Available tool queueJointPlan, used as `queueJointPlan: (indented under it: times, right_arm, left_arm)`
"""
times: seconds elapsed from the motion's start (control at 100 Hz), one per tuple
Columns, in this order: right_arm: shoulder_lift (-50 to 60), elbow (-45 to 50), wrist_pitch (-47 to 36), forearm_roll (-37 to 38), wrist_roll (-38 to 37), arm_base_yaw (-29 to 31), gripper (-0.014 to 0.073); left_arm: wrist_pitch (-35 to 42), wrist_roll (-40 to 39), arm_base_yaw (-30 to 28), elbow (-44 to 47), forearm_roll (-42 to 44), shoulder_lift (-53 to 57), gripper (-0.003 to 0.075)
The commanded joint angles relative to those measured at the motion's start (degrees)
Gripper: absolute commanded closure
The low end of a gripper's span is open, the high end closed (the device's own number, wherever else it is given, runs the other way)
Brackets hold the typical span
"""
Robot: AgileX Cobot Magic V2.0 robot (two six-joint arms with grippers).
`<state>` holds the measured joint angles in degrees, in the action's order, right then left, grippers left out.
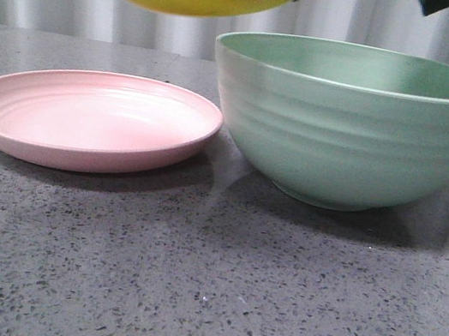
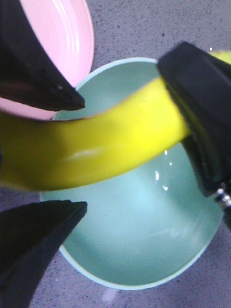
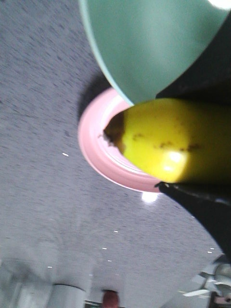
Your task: Transfer banana from pink plate to green bowl
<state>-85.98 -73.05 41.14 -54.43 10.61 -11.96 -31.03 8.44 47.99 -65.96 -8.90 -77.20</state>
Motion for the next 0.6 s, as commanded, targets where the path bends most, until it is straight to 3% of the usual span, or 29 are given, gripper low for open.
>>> queueJointPlan:
  times: [0.0, 0.26, 0.5, 0.59]
  right_arm:
    - [3.0, -2.4, -1.5, -3.0, 1.3, 3.1, 0.0585]
    - [4.8, -2.4, -0.7, 3.5, 8.0, 11.9, 0.0585]
    - [4.8, -2.3, -1.0, 12.5, 8.3, 10.9, 0.0573]
    - [4.8, -2.3, -2.1, 14.5, 8.5, 9.4, 0.0482]
  left_arm:
    - [4.8, -0.1, 0.4, -2.2, -0.4, 2.6, 0.0332]
    - [4.8, -0.1, 0.4, -3.2, -0.4, 3.0, 0.0332]
    - [5.0, -0.1, 0.4, -3.2, -0.4, 3.0, 0.0332]
    - [5.2, -0.1, 0.4, -3.2, -0.4, 3.0, 0.0332]
